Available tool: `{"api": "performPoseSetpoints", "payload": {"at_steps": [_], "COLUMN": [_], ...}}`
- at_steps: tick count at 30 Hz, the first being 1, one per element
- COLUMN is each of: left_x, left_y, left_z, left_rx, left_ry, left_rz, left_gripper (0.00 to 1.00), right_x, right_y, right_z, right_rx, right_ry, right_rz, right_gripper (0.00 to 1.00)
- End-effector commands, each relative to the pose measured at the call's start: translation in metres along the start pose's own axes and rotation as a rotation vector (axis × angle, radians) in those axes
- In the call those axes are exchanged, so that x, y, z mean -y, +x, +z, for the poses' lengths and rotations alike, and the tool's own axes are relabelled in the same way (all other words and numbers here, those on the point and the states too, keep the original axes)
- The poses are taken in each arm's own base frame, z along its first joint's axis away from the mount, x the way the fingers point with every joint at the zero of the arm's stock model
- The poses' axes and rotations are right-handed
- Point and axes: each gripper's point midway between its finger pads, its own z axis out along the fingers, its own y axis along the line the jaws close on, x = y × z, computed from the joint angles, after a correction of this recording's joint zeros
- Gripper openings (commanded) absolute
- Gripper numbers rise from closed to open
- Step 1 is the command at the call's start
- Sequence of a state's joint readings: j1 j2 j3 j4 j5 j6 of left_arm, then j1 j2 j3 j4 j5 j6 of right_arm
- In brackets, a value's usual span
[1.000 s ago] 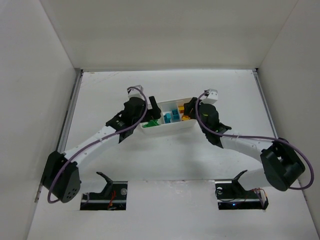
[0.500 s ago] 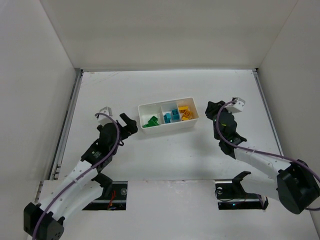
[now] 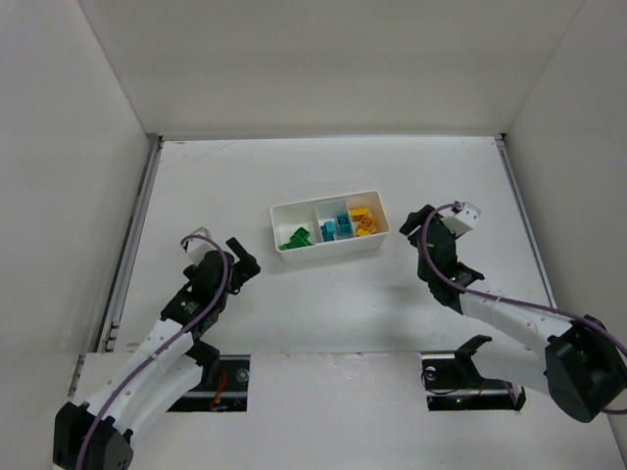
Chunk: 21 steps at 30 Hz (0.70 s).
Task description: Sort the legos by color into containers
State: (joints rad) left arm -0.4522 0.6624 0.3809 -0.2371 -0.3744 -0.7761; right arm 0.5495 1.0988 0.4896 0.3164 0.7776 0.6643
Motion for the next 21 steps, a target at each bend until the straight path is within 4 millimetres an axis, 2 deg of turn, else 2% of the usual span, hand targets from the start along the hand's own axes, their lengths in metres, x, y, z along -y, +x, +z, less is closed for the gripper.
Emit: {"api": "performPoseSetpoints", "payload": {"at_steps": [1,8,12,14,18,21], "left_x": [0.011,0.019,0.021,0.024,0.043,0.035], "left_y": [-0.001,0.005,0.007,0.003,-0.007,-0.018], "left_z": [-0.004,0.000,0.003,0.004,-0.004,0.000], "left_rx": [-0.003,-0.008,-0.014,-0.006,0.021,0.057], "left_ry": [0.059,0.102,0.107,0.114,0.195,0.142], "left_rz": [-0.011,-0.006,-0.001,-0.019,-0.040,-0.032], "left_gripper": [1.00,1.00,1.00,1.00,1.00,1.00], "right_x": [0.015,0.025,0.020,0.015,0.010,0.013], "right_y": [0.004,0.014,0.010,0.010,0.020,0.036], "right_z": [-0.011,-0.022,-0.021,-0.020,-0.021,-0.018], "right_rx": [-0.010,-0.045,-0.042,-0.044,-0.060,-0.085], "right_ry": [0.080,0.086,0.081,0.072,0.060,0.062], "right_rz": [-0.049,-0.052,-0.058,-0.064,-0.083,-0.098], "right_gripper": [0.71,0.74,0.74,0.74,0.71,0.71]}}
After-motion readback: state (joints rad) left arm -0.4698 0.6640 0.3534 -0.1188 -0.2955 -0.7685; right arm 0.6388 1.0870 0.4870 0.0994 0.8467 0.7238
